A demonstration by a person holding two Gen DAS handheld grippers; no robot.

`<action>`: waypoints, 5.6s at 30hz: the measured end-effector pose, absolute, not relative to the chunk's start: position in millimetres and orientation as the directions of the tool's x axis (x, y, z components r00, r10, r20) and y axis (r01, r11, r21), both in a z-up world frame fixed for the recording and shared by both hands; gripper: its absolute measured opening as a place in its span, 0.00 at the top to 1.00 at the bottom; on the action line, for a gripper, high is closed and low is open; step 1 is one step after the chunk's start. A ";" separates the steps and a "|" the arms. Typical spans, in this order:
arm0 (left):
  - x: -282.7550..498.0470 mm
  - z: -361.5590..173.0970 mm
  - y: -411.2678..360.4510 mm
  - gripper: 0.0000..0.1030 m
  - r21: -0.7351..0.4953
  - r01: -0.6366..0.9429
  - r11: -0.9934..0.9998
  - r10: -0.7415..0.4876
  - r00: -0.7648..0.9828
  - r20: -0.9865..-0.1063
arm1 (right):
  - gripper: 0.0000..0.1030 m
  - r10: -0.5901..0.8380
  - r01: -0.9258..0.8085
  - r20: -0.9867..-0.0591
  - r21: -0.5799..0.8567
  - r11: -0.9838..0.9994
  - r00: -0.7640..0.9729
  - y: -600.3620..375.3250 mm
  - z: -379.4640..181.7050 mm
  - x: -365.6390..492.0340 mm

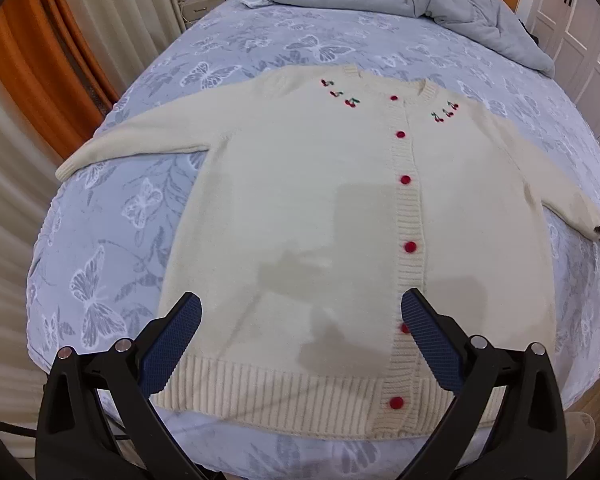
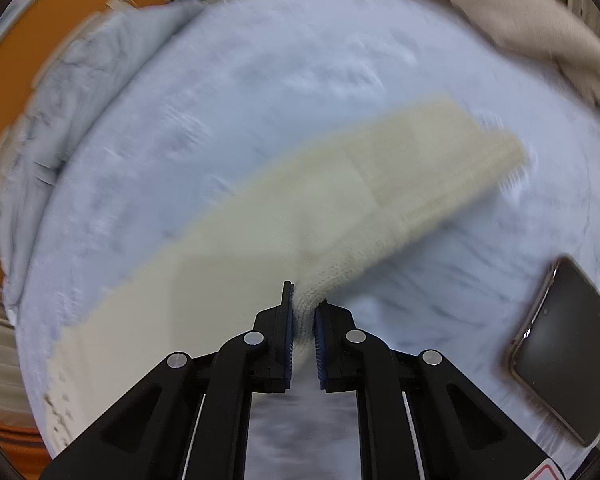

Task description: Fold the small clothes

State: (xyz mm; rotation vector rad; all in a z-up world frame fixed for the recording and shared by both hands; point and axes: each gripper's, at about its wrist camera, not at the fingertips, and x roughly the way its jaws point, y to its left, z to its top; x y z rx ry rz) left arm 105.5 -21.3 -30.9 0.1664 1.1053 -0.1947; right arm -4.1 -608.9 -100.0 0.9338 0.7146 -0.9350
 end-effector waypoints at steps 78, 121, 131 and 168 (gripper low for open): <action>345.7 -147.7 305.0 0.53 -0.437 -0.657 0.614 -0.104 0.481 -0.871 | 0.70 0.036 0.394 -0.897 0.229 0.890 0.441 -206.4 -83.8 -24.4; 211.8 -40.1 7.3 0.18 -0.363 0.169 0.916 -0.397 0.493 -0.774 | 0.55 -0.082 0.408 -0.878 0.136 0.903 0.472 -199.5 -51.4 -2.1; 173.1 -74.2 114.1 0.18 -0.298 -0.069 0.952 -0.232 0.470 -0.852 | 0.55 -0.091 0.452 -0.877 0.152 0.879 0.472 -213.1 -55.0 -2.9; 149.8 -78.2 123.1 0.15 -0.327 -0.022 0.945 -0.284 0.445 -0.849 | 0.92 0.138 0.264 -0.653 0.479 0.837 0.745 -229.7 -16.4 267.7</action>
